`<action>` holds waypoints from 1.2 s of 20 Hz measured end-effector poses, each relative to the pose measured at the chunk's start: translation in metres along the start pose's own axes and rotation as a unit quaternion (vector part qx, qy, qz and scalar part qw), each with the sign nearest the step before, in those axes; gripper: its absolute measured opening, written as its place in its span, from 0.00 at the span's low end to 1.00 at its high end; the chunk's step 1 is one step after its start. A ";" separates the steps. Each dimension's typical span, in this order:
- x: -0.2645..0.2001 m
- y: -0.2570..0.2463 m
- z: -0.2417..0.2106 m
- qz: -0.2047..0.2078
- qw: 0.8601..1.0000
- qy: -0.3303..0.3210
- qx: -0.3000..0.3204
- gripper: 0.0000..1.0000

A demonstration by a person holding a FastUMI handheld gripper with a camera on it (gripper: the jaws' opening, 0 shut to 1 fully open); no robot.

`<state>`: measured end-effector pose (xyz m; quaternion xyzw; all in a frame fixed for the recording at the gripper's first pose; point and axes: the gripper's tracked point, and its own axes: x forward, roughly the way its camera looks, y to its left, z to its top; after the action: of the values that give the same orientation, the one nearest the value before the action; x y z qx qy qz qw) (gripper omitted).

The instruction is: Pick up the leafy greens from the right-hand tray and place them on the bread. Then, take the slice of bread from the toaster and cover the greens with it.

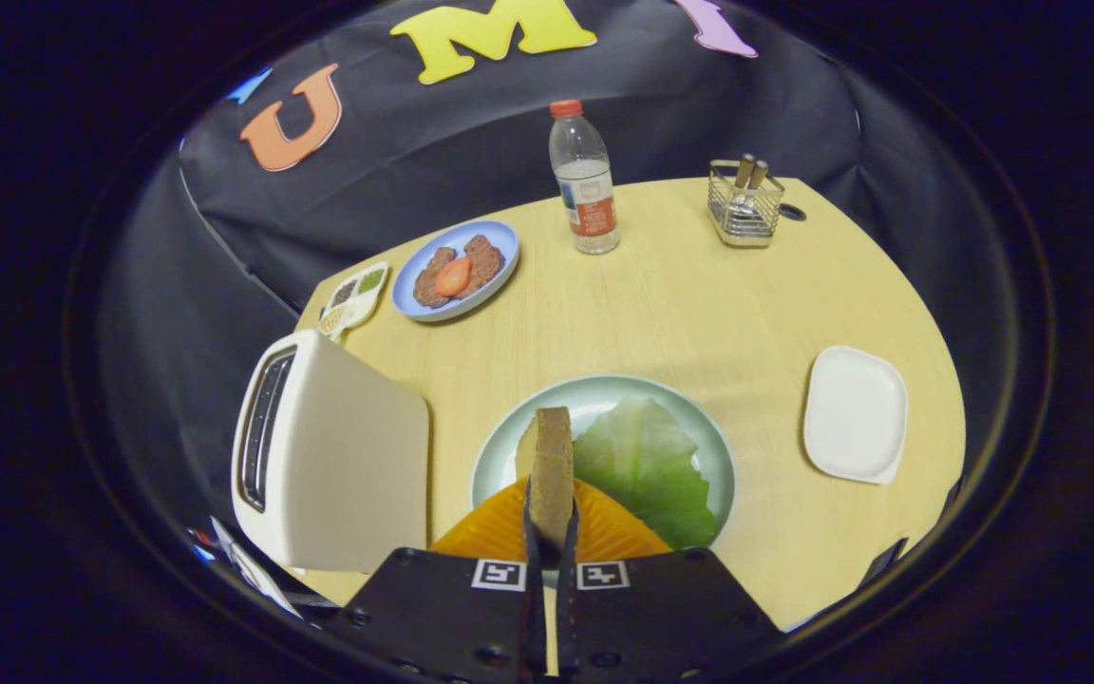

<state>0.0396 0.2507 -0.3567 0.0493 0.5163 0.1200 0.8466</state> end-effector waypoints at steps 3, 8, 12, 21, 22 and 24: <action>0.005 -0.013 0.003 -0.001 1.000 0.012 -0.016 0.07; 0.013 -0.031 0.001 -0.005 0.999 0.028 -0.046 0.32; -0.001 -0.045 0.009 -0.006 0.998 0.008 -0.060 0.53; -0.122 -0.029 0.042 0.014 0.989 -0.108 -0.104 0.78; -0.142 -0.023 0.047 0.017 0.985 -0.129 -0.113 0.80; -0.181 -0.014 0.058 0.018 0.975 -0.177 -0.133 0.84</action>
<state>0.0134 0.1932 -0.1766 -0.0341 0.3364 0.1919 0.9213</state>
